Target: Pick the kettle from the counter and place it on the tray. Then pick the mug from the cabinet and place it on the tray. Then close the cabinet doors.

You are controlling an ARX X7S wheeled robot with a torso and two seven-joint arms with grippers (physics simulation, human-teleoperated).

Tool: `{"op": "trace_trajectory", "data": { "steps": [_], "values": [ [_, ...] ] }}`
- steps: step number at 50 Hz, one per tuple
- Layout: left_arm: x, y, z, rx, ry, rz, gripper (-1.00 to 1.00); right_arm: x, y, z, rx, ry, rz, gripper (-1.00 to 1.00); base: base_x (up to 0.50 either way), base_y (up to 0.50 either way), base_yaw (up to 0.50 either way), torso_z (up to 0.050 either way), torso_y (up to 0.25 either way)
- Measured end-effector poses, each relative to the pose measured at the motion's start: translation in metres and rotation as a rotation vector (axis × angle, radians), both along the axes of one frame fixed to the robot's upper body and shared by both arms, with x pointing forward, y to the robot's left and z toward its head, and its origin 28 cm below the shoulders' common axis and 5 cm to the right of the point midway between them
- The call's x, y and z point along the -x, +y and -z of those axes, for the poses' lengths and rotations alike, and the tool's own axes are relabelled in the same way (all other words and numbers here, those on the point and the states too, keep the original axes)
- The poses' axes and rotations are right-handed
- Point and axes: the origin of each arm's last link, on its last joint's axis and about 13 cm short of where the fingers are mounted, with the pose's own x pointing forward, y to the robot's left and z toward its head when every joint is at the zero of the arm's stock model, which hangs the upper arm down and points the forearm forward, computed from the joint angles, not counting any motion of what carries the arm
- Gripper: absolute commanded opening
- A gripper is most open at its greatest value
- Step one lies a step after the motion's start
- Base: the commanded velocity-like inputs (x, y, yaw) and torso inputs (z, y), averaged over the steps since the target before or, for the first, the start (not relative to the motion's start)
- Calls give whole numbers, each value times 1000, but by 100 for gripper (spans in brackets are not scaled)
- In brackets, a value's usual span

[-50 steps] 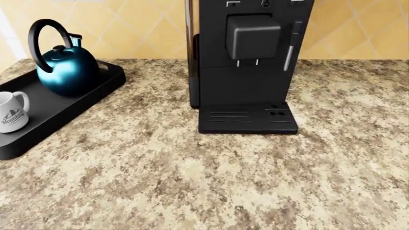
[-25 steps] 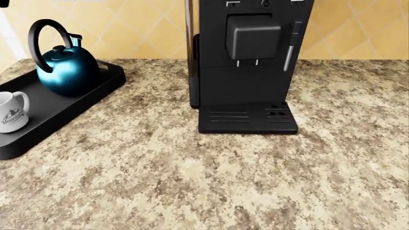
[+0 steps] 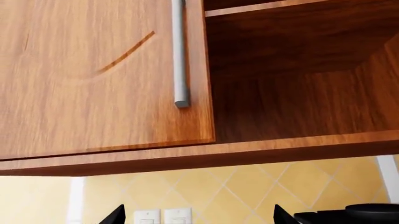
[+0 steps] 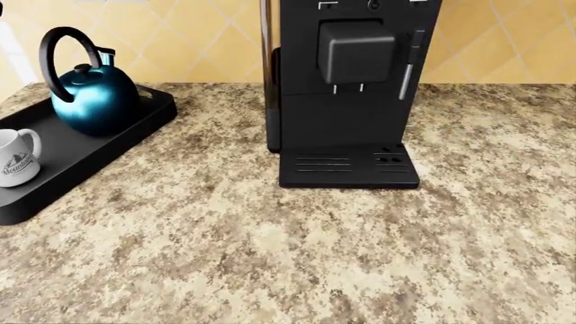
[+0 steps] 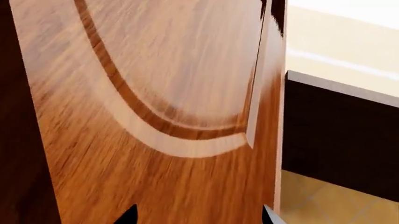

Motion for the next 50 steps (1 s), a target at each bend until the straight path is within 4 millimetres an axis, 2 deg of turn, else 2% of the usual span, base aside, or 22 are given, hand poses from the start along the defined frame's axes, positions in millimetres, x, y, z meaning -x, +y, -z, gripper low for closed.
{"op": "trace_trajectory", "data": {
  "steps": [24, 50],
  "values": [
    [4, 5, 2, 17, 3, -4, 100, -13, 10, -38, -23, -12, -19, 100, 1, 0, 4, 2, -1],
    [7, 9, 7, 19, 15, -15, 100, -48, 24, -45, -36, 14, -103, 100, 5, 0, 2, 1, -6]
  ]
}}
